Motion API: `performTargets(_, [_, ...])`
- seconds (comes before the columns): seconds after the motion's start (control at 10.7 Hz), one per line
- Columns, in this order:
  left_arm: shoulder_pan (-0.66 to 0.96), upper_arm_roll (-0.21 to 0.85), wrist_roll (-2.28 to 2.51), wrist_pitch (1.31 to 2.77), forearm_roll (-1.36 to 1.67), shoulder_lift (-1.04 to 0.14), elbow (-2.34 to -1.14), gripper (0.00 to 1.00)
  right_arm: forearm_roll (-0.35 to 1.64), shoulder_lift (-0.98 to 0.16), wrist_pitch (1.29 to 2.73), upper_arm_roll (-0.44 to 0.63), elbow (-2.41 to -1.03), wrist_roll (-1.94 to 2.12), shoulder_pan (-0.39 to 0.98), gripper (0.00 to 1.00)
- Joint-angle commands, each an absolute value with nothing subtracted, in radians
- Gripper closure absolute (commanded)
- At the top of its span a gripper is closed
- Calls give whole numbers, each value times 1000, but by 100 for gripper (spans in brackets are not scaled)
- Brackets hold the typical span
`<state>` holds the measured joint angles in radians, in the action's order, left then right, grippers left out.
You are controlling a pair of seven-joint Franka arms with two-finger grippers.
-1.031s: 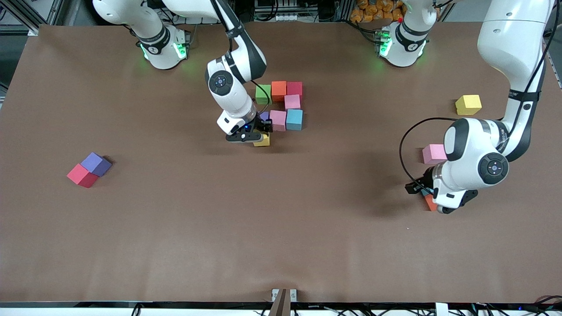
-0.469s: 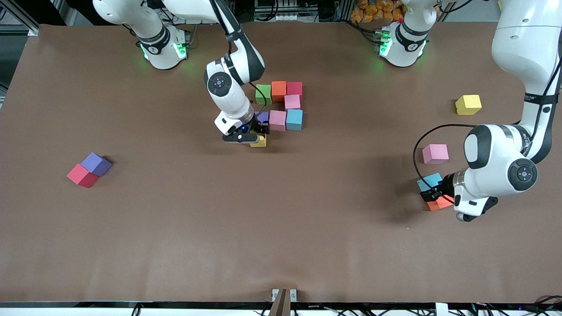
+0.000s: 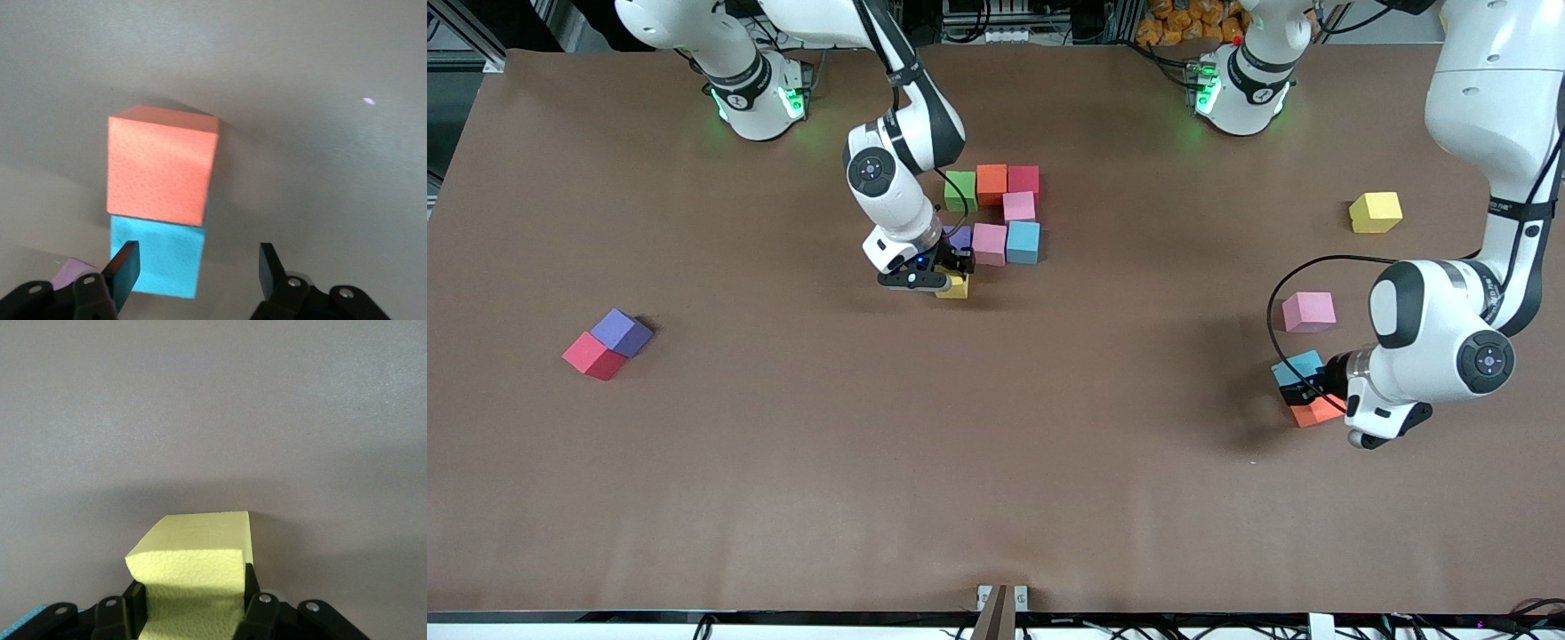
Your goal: Form number 2 with 11 blocks
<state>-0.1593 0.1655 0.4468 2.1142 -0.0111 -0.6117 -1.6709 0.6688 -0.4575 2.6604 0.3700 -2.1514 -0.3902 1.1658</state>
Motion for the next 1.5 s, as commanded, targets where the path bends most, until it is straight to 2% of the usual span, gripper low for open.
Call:
performTargets(0.0, [-172,175,422,2095,-3,-615,-1675,19,699,-459,2680,376,-2164,-400,1196,100])
performTargets(0.09, [-172,175,423,2094,-3,-615,-1678,19,699,-465,2681,376,-2164,-400,1198,100])
performTargets(0.19, [-172,173,425,2092,-3,-615,-1680,19,699,-468,2680,376,-2166,-400,1198,70])
performTargets(0.28, [-172,173,425,2092,-8,-615,-1680,18,699,-468,2680,376,-2166,-400,1198,1])
performTargets(0.75, [-153,176,396,2069,-38,-585,-1663,18,699,-450,2666,379,-2155,-399,1181,0])
performTargets(1.22, [-153,183,393,2065,-54,-571,-1663,18,696,-344,2542,387,-2129,-355,1031,0])
performTargets(1.41, [-156,184,388,2063,-55,-571,-1663,18,684,-316,2493,385,-2108,-208,898,0])
